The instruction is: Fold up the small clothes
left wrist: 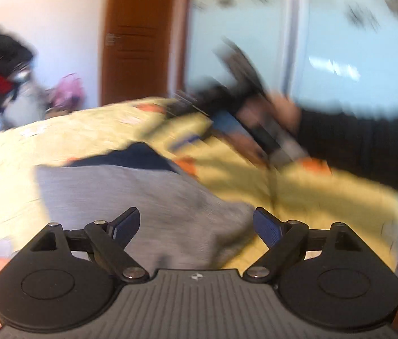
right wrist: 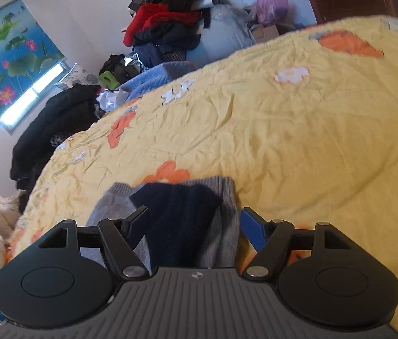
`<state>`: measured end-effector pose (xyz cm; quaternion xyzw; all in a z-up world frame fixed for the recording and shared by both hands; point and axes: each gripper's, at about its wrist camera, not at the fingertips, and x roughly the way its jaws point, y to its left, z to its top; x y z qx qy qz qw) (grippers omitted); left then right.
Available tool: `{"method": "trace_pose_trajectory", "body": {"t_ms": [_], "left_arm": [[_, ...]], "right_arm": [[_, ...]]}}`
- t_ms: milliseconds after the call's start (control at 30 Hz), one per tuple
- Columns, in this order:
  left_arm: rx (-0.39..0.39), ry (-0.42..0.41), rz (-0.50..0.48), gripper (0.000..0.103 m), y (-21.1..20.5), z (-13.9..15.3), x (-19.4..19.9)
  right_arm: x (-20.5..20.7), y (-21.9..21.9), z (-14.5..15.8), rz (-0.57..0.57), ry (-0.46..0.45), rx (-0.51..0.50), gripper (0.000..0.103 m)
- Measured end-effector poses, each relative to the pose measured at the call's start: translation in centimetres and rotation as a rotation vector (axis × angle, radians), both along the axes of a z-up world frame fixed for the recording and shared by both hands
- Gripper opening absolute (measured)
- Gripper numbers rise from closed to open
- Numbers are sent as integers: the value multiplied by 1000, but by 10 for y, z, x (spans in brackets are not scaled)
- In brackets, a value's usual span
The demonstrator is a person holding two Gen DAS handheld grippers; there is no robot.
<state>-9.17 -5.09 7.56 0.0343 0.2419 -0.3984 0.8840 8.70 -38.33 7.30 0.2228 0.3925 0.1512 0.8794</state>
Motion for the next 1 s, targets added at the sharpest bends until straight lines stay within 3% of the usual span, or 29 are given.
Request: {"method": "trace_pose_trajectory", "body": {"t_ms": [100,200,300,400,433,467,500,600,867,1000], "left_arm": [[-119,129,205,88,37,6,46],[-285,376,380,88,67,-14,109],[-425,605,404,87,76,-42,158],[-401,706,384,86,59,-56,187],[-386,715,382,81,55,-60,192],[-371,714,386,60,50,-62,193],[-345,722,402,43,45,-64,196],[-301,703,394,32,42,-61,199],[-240,567,447,29,83,-25,203],[-142,557,496,37,100,-26,233]], "right_arm": [[-1,-4,-12,-21,27,-8,74],[5,2,-26,-18,66,48,74],[10,17,-36,27,107,80,75],[11,26,-36,35,83,65,77],[11,26,-36,31,86,72,73],[12,26,-37,34,99,76,54],[12,27,-39,46,117,81,45],[5,30,-36,53,93,77,35],[18,71,1,115,4,138,33],[49,97,-8,95,26,178,33]]}}
